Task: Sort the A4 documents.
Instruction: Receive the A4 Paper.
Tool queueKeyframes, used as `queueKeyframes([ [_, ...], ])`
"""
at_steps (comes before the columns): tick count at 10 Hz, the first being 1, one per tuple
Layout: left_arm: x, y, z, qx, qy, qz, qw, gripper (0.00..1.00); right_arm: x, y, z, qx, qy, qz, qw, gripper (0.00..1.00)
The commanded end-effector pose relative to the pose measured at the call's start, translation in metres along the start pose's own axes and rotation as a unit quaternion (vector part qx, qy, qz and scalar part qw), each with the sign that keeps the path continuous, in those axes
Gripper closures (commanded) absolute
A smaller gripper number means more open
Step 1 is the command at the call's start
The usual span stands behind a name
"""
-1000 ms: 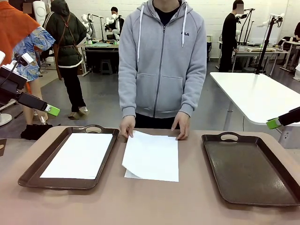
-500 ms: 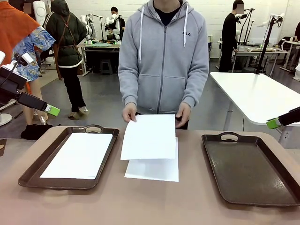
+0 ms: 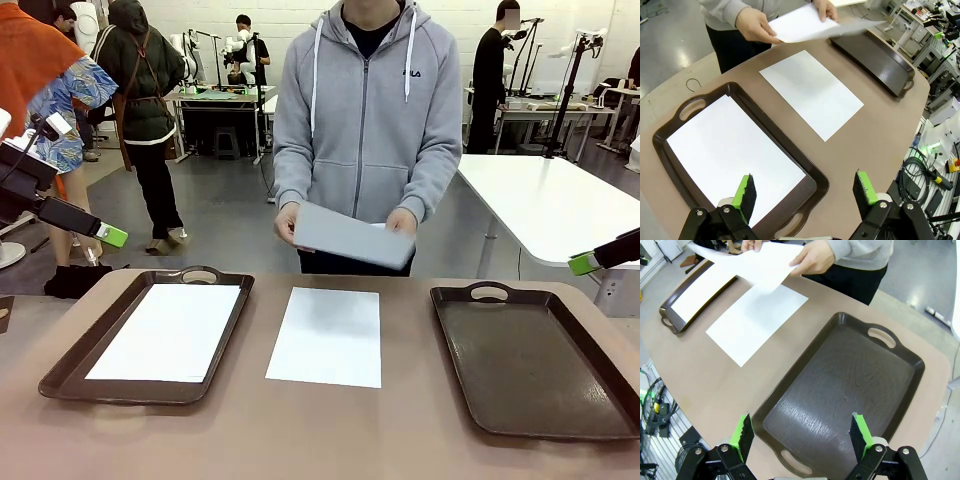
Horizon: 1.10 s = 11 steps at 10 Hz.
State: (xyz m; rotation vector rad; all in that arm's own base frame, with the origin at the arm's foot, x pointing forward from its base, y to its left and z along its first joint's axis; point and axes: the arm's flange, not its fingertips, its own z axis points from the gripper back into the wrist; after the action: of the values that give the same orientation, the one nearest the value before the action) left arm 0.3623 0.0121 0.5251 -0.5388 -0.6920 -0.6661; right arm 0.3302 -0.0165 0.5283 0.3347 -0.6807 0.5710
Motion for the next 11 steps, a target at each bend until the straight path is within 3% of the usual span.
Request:
queueKeyframes([
  [1, 0.0004, 0.0002, 0.0003, 0.000, -0.002, -0.001, 1.000, 0.00, -0.0005, -0.0006, -0.0014, 0.007, -0.002, 0.000, 1.000, 0.00],
  [11, 0.0004, 0.0002, 0.0003, 0.000, -0.002, -0.001, 1.000, 0.00, -0.0005, -0.0006, -0.0014, 0.007, -0.002, 0.000, 1.000, 0.00],
])
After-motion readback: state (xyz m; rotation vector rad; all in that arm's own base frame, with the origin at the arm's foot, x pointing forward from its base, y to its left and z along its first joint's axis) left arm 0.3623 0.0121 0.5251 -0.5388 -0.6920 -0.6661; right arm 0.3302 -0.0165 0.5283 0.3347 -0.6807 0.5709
